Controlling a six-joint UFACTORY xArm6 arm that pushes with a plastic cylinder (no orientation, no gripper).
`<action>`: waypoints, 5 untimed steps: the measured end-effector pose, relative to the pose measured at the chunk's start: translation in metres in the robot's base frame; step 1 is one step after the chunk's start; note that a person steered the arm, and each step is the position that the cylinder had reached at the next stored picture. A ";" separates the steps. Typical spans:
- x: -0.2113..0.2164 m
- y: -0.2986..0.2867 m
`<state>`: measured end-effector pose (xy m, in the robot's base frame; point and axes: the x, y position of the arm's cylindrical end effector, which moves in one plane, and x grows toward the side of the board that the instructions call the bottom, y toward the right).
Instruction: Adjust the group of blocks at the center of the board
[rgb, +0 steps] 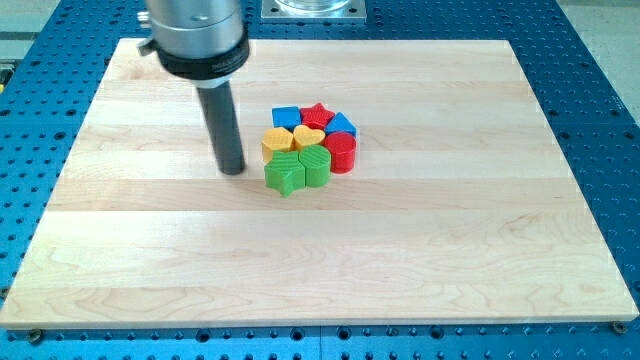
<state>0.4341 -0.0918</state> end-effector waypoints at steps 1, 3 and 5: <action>-0.017 0.023; 0.011 0.008; 0.031 0.020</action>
<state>0.4646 -0.0718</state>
